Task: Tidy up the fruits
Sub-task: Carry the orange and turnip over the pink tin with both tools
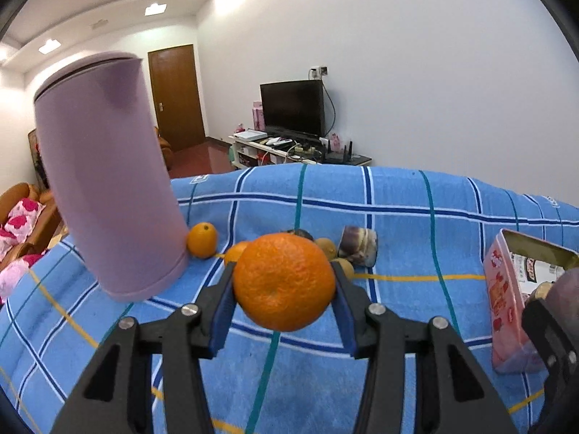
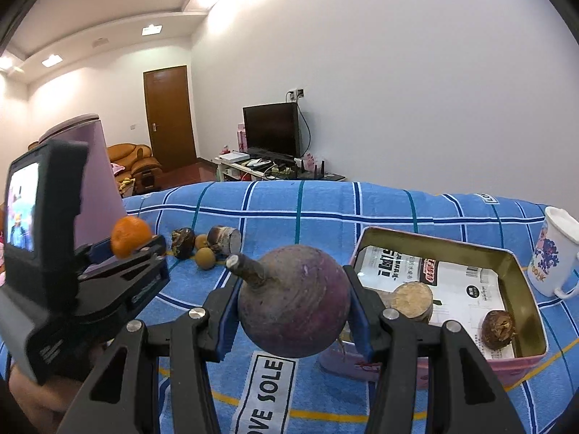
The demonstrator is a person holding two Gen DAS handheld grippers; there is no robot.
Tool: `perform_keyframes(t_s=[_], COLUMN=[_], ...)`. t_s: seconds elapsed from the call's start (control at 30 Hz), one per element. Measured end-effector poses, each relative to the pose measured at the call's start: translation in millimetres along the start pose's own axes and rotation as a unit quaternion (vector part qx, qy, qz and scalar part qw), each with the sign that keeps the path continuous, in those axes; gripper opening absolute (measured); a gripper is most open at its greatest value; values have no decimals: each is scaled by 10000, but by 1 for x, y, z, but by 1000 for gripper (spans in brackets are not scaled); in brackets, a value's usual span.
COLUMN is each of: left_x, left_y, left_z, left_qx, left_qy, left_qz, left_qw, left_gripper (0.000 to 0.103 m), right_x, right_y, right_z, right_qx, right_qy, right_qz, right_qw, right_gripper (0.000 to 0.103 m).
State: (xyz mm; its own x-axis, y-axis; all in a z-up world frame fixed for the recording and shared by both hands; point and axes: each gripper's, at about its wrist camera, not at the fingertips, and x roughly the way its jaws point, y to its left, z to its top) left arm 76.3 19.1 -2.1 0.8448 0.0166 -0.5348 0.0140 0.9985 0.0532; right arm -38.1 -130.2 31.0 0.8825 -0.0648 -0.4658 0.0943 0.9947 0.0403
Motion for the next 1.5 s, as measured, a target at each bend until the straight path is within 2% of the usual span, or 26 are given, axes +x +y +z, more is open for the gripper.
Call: perform_keyframes(t_s=[0.27, 0.7, 1.5], left_x=[-14, -38, -67], left_y=[-2, -13, -58], left_z=[-11, -25, -38], left_qx=[-135, -74, 252], left_qy=[-38, -90, 16], left_qz=[0, -130, -527], left_qw=[9999, 9998, 9983], left_gripper=[50, 50, 50], right_x=[-3, -17, -54], right_y=[6, -4, -52], right_z=[-3, -9, -18], right_qx=[-210, -286, -222], right_qy=[-49, 11, -80], right_qz=[-206, -234, -294], right_qw=[9996, 9993, 9993], right_gripper=[53, 53, 53])
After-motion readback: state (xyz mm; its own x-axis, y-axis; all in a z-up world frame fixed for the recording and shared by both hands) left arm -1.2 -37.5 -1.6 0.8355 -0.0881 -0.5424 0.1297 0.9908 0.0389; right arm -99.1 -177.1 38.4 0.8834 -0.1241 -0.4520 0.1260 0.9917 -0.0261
